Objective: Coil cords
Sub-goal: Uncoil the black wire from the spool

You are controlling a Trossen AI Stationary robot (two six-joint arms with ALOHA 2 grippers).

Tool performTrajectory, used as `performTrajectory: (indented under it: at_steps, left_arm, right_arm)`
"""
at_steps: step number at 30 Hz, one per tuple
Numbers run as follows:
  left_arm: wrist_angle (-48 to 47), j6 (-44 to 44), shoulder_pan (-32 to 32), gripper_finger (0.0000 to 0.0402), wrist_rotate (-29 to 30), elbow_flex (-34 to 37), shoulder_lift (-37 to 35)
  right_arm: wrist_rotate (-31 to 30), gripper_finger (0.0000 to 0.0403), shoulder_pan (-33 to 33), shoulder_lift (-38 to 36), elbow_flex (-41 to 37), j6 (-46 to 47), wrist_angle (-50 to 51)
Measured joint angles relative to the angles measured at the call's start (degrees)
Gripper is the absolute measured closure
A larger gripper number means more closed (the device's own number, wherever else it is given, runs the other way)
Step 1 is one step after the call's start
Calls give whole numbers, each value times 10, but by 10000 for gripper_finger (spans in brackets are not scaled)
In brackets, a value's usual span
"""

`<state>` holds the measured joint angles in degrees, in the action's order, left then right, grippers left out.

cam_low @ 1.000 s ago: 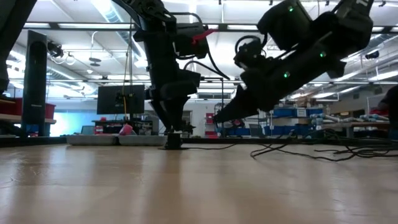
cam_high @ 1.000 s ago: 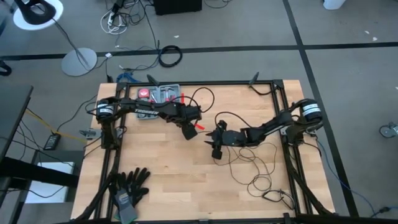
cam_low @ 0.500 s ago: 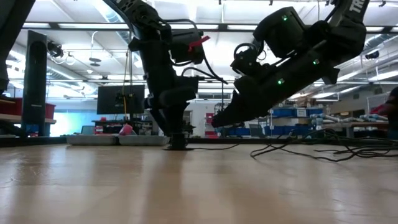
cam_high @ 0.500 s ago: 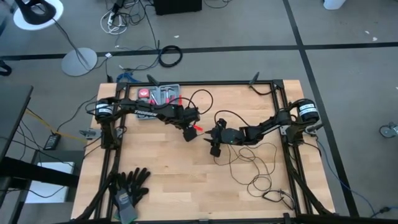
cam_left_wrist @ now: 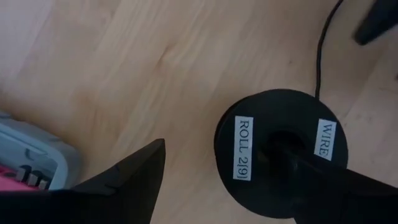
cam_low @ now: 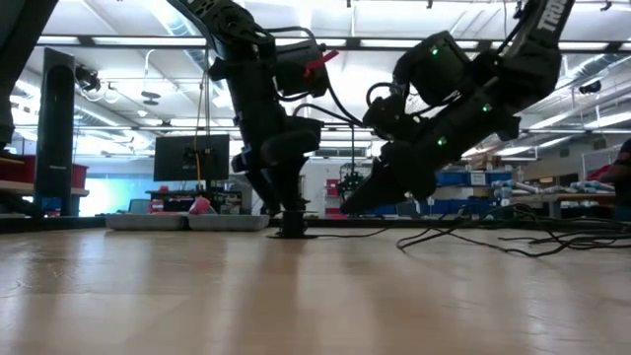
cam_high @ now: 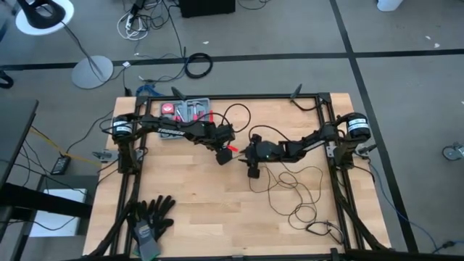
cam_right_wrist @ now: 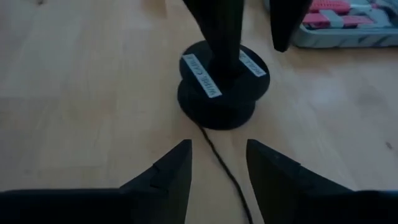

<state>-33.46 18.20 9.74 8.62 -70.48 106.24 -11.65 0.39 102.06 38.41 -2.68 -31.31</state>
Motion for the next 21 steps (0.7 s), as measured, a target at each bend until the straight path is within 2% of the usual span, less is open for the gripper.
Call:
performTrajectory:
  at_steps: [4,7,11,14,17,18,21]
  left_arm:
    - [10,0,0,108,-4,0,0]
    - [11,0,0,108,-4,0,0]
    - [7,1,0,108,-6,0,0]
    - [7,1,0,108,-11,0,0]
    - [7,1,0,108,-13,0,0]
    - [7,1,0,108,-14,0,0]
    - [5,1,0,108,-14,0,0]
  right_arm:
    - [39,252,-25,12,0,0,-1]
    - [74,252,-36,49,7,0,-2]
    - [66,258,-31,94,27,18,-23]
    - [51,297,-26,101,31,46,-21]
    - [50,374,-20,89,31,53,7]
    - [50,387,-19,84,31,53,16]
    - [48,393,-10,60,31,79,61]
